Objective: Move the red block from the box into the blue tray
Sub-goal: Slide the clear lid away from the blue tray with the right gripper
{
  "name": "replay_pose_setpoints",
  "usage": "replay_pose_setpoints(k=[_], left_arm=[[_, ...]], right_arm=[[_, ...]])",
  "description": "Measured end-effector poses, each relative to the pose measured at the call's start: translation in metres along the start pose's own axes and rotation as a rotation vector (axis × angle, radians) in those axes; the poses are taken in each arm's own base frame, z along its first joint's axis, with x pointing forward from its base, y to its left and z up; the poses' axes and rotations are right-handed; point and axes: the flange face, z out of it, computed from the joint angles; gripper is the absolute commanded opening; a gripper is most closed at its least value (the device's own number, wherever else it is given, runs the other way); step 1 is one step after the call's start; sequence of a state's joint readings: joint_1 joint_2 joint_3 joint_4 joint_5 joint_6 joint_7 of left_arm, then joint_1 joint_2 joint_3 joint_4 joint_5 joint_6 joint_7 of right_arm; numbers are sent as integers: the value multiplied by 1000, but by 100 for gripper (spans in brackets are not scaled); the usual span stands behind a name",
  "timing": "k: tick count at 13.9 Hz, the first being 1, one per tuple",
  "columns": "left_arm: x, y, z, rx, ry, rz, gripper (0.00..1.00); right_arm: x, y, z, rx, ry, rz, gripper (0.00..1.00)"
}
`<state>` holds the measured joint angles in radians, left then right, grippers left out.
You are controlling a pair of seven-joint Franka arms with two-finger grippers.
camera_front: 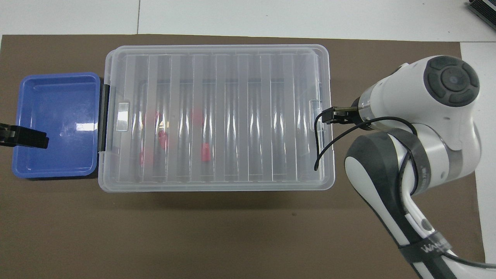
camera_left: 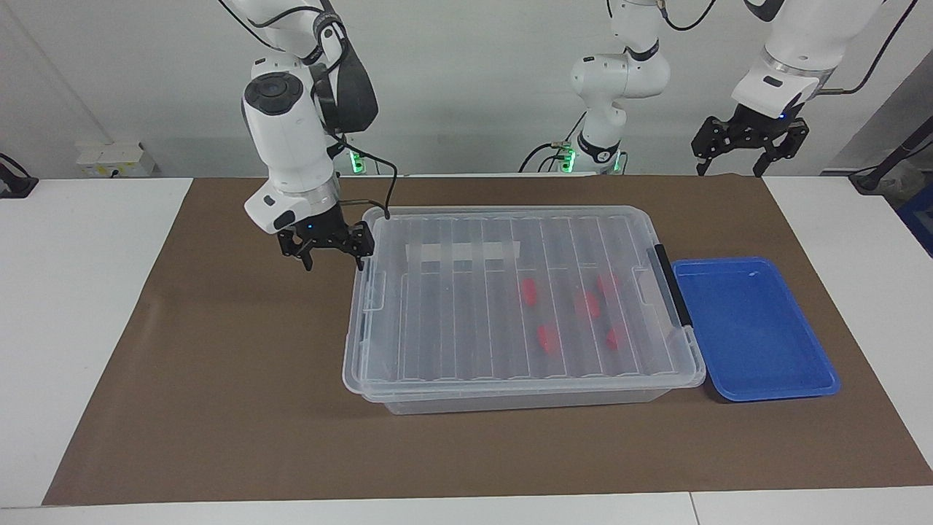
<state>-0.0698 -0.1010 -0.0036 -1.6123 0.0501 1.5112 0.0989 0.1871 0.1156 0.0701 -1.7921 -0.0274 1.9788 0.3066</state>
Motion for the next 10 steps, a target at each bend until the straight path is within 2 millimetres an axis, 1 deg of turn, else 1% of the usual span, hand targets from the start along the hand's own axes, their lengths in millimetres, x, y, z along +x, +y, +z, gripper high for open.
replay_pose_setpoints(k=[2, 4, 7, 10], left_arm=[[0, 0, 0, 0, 0, 0, 100], [0, 0, 0, 0, 0, 0, 100], [0, 0, 0, 0, 0, 1, 100], [0, 0, 1, 0, -3, -9, 100]], right_arm=[[-5, -4, 13, -4, -11, -10, 100], [-8, -6, 20, -7, -21, -15, 99], [-10, -4, 24, -11, -29, -14, 99], [-10, 3, 26, -14, -34, -3, 99]])
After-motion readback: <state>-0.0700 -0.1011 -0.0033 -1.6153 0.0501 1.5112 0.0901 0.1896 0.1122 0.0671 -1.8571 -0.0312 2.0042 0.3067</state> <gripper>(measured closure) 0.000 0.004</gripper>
